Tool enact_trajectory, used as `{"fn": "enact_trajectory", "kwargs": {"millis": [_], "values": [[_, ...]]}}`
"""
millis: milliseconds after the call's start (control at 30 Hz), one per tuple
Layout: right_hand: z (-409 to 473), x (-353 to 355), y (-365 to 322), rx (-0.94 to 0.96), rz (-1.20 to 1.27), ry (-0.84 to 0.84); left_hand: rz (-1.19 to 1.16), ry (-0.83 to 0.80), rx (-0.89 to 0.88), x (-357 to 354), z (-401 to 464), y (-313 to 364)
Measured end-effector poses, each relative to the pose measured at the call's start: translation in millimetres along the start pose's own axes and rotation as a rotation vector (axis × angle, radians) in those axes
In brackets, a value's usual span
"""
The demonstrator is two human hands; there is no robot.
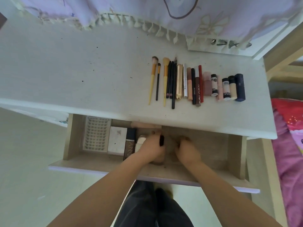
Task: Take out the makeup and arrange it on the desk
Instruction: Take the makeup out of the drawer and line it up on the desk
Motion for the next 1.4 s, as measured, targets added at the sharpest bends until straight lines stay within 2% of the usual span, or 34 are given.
{"fn": "enact_trajectory", "kwargs": {"millis": [100, 167, 267, 367, 467, 633, 800, 867, 967, 1033, 1100, 1233, 1400], "values": [[-20.3, 10.2, 7.5, 0.083, -0.035, 0.019, -0.258, -0.015, 0.062, -6.1, -24.5, -7.4], [-35.5, 20.1, 9.2, 0.131, 0.000, 0.028, -0.285, -0.037, 0.055, -9.3, -37.1, -11.6], [-47.3, 34.7, 7.2, 0.155, 0.114, 0.022, -0.128, -0.134, -0.033, -13.7, -38.5, -9.9], [-41.9, 41.0, 6.5, 0.100, 0.115, 0.006, 0.062, -0.246, -0.147, -21.2, -26.8, -2.6], [-30.4, 40.9, 12.9, 0.040, 0.110, -0.020, 0.130, -0.314, -0.139, -26.0, -15.4, 1.5], [-39.5, 48.3, 3.8, 0.069, 0.151, -0.067, -0.028, -0.287, -0.220, -12.1, -29.7, -0.3], [-78.4, 91.5, -66.5, 0.271, 0.277, -0.205, -0.211, -0.173, -0.271, 70.9, -73.9, -10.7], [-76.3, 121.0, -102.8, 0.302, 0.417, -0.144, -0.271, -0.113, -0.244, 121.8, -77.9, -8.3], [-47.3, 156.3, -152.3, 0.262, 0.562, 0.048, -0.299, 0.064, -0.247, 202.1, -50.9, -0.1], [-22.7, 163.2, -181.6, 0.206, 0.540, 0.131, -0.264, 0.169, -0.292, 244.3, -13.5, 3.8], [-3.3, 162.0, -204.9, 0.193, 0.388, 0.215, -0.238, 0.233, -0.313, 270.0, 29.0, 7.4], [24.0, 151.0, -219.0, 0.151, 0.055, 0.285, -0.210, 0.244, -0.398, 286.6, 105.2, 31.0], [33.9, 146.0, -213.3, 0.072, 0.033, 0.303, -0.209, 0.138, -0.450, 270.2, 170.0, 57.2]]}}
Point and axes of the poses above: each hand's wrist, its own z-axis towards the middle knuckle, its own x-axis out of the back of the hand, y = z × x, the point moved 4 cm from there along z, towards the middle knuckle, and after that the axes turned 12 degrees about -x, right-handed, at the moved point
